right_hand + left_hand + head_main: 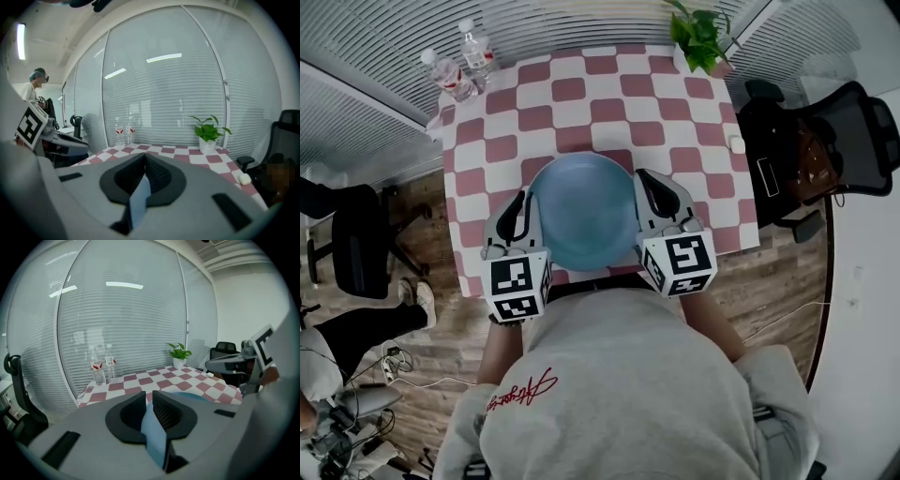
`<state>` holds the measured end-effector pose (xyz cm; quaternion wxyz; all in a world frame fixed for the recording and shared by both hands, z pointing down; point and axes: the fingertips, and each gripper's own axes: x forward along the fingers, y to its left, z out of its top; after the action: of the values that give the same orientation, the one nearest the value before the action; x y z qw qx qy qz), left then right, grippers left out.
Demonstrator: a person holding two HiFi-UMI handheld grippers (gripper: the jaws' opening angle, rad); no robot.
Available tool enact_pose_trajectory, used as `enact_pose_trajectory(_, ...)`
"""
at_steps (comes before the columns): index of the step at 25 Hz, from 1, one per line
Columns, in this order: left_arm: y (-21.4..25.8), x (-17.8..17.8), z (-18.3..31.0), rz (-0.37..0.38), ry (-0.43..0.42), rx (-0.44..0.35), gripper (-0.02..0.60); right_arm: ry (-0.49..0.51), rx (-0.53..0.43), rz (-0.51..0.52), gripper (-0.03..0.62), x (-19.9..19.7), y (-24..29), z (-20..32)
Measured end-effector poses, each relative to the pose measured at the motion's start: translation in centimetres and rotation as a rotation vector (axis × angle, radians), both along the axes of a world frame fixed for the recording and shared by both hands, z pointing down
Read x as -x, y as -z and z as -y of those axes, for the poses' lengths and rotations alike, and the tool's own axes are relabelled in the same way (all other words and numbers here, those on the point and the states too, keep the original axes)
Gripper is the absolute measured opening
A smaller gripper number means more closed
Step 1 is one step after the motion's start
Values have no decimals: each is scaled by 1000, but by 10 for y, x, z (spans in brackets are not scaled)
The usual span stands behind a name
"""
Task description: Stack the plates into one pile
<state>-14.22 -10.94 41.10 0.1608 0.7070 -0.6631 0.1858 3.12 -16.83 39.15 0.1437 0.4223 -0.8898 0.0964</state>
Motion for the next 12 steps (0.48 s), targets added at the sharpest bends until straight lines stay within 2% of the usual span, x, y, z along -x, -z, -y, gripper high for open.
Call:
enact_pose_trajectory(4, 17, -3, 5, 8, 0, -53, 43, 68, -33, 98, 12, 12, 22, -7)
enact_pose_trajectory(12, 47, -15, 11, -22, -29, -132, 43, 215, -136, 200, 11, 31, 66, -21)
